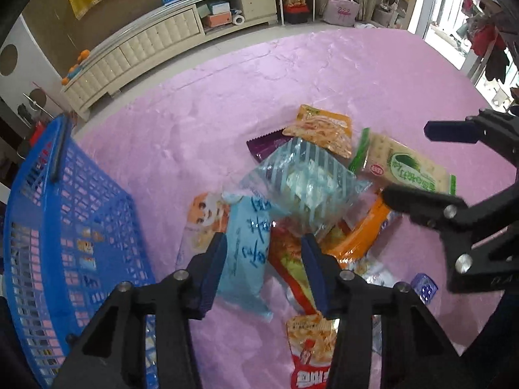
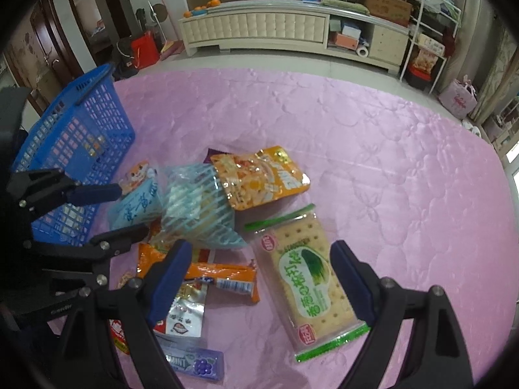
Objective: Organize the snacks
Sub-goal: 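Grasp the light blue cartoon packet with the left tool while the right tool grasps the large blue-striped bag, then lift both held snacks and carry them over the blue basket, then open the right tool to drop the striped bag while the left tool releases its packet into the basket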
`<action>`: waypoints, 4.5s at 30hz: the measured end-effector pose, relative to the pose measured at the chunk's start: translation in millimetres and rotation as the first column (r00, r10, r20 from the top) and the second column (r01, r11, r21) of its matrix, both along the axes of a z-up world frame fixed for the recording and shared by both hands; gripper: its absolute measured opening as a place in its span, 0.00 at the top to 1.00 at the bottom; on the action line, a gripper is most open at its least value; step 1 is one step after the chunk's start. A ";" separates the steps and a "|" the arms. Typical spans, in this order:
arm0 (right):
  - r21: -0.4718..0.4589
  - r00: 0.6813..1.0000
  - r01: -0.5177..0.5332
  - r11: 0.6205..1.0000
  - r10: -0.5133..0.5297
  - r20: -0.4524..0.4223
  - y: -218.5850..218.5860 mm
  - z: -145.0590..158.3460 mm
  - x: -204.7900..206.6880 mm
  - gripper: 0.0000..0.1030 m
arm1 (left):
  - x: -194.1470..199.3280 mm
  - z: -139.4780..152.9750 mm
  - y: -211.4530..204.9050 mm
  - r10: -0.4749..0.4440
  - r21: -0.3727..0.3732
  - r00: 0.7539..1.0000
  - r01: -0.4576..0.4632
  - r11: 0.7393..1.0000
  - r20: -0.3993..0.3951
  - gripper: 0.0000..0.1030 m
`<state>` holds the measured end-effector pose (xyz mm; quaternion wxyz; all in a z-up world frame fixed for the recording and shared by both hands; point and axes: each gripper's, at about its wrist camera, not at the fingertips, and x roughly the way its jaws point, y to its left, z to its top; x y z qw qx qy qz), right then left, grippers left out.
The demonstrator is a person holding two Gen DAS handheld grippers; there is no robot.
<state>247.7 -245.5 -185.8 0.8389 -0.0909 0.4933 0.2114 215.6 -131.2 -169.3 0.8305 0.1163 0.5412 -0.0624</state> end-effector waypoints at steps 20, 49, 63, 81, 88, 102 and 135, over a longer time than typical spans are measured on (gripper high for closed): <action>0.078 0.992 -0.053 0.996 0.061 -0.114 29.1 -12.8 29.7 0.17 | -3.1 -1.1 6.8 0.147 0.031 0.989 -0.147 0.989 0.016 0.87; 0.040 0.986 -0.140 0.989 0.143 -0.091 42.3 -5.0 0.8 0.36 | -22.3 29.9 26.2 0.192 -0.128 0.978 -0.181 0.975 0.081 0.93; 0.025 0.995 -0.097 0.995 0.097 0.022 28.4 68.5 -54.9 0.36 | -93.0 113.2 26.5 0.134 -0.210 0.960 -0.083 0.974 0.246 0.95; 0.055 0.961 -0.220 0.974 0.207 0.185 115.7 148.2 -101.4 0.36 | -139.3 193.7 132.4 0.164 -0.244 0.902 -0.068 0.967 0.400 0.95; 0.034 0.946 -0.283 0.958 0.273 0.172 162.8 147.8 -89.9 0.36 | -136.2 188.3 183.2 0.223 -0.248 0.897 -0.133 0.960 0.382 0.95; -0.038 0.945 -0.315 0.948 0.317 0.076 220.0 104.1 -42.4 0.36 | -95.0 147.1 229.8 0.279 -0.301 0.910 -0.185 0.935 0.306 0.95; -0.014 0.989 -0.096 0.995 0.096 0.116 186.2 100.0 -21.3 0.00 | -82.8 146.9 207.9 0.233 -0.301 0.932 -0.146 0.942 0.278 0.95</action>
